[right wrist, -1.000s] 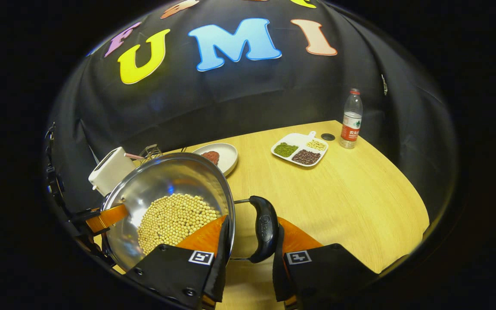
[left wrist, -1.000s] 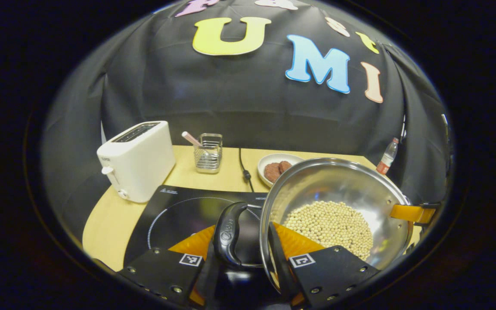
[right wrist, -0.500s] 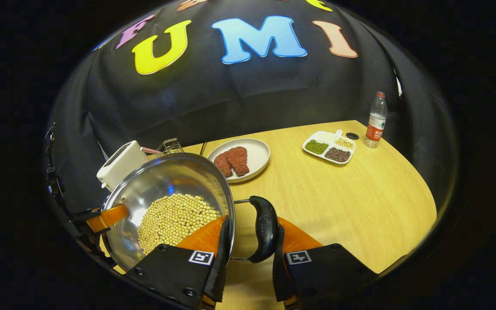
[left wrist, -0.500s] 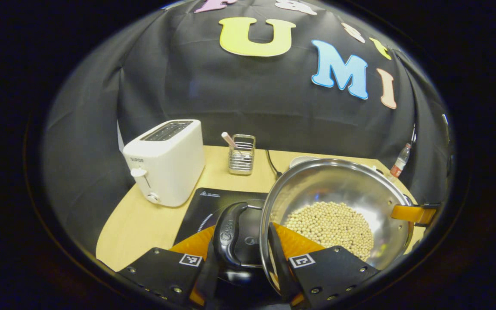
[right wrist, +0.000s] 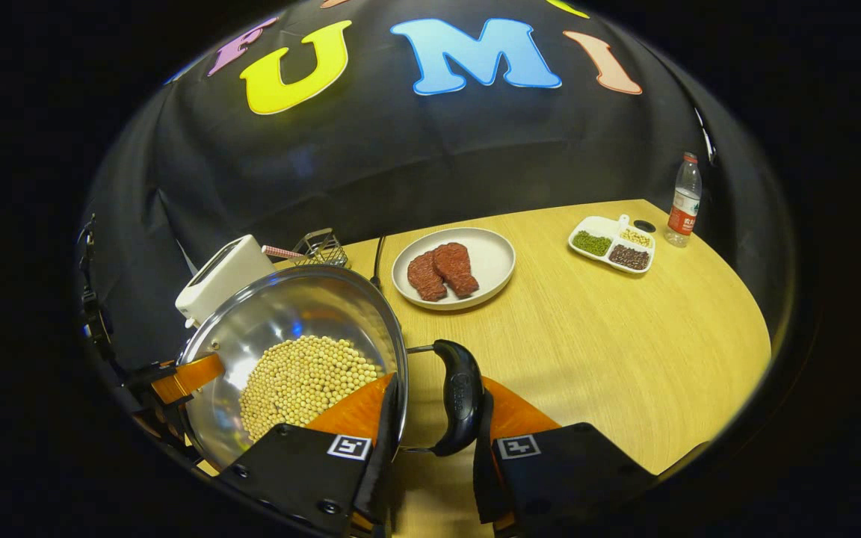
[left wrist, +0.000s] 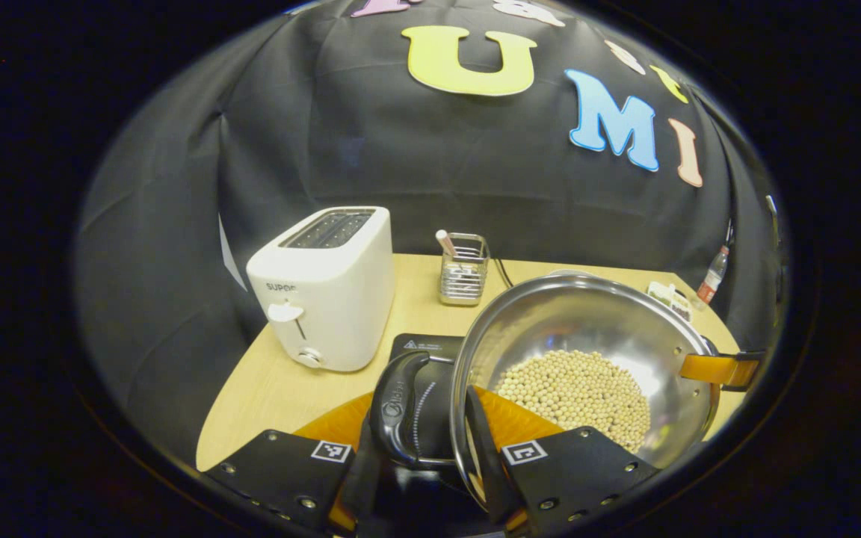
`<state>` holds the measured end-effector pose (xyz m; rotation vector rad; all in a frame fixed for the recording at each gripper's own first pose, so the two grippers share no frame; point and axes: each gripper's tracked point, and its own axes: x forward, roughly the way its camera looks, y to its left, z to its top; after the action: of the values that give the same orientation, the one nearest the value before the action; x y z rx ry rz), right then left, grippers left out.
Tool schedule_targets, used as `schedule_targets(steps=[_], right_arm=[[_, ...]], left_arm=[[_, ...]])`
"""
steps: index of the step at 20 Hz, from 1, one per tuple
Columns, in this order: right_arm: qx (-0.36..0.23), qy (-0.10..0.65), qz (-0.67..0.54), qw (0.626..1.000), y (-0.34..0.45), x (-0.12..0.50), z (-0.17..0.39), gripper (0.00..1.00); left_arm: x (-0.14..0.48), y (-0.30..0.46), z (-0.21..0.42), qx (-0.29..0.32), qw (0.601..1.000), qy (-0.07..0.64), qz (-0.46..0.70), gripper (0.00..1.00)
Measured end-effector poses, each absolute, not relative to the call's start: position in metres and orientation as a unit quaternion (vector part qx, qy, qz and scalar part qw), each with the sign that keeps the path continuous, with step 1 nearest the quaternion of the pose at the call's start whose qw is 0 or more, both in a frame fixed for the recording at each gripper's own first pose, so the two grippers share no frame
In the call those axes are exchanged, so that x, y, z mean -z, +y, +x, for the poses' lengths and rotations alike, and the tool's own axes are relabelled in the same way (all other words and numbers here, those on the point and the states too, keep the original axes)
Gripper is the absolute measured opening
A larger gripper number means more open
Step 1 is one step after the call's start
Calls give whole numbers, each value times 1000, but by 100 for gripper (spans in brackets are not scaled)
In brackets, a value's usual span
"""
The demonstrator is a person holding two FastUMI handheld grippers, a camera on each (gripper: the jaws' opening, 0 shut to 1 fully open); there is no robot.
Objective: First push the handle of the pot to place it horizontally, then grasp the pot with both hands and set it on the induction cooktop.
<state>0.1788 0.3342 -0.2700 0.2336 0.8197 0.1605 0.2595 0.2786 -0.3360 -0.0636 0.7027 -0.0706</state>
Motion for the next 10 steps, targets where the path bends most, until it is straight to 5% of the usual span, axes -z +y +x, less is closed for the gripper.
schedule_targets(steps=[10], right_arm=[[-99, 404, 105, 903, 361, 280, 184, 44]], left_arm=[[356, 306, 255, 12, 933, 356, -46, 58]])
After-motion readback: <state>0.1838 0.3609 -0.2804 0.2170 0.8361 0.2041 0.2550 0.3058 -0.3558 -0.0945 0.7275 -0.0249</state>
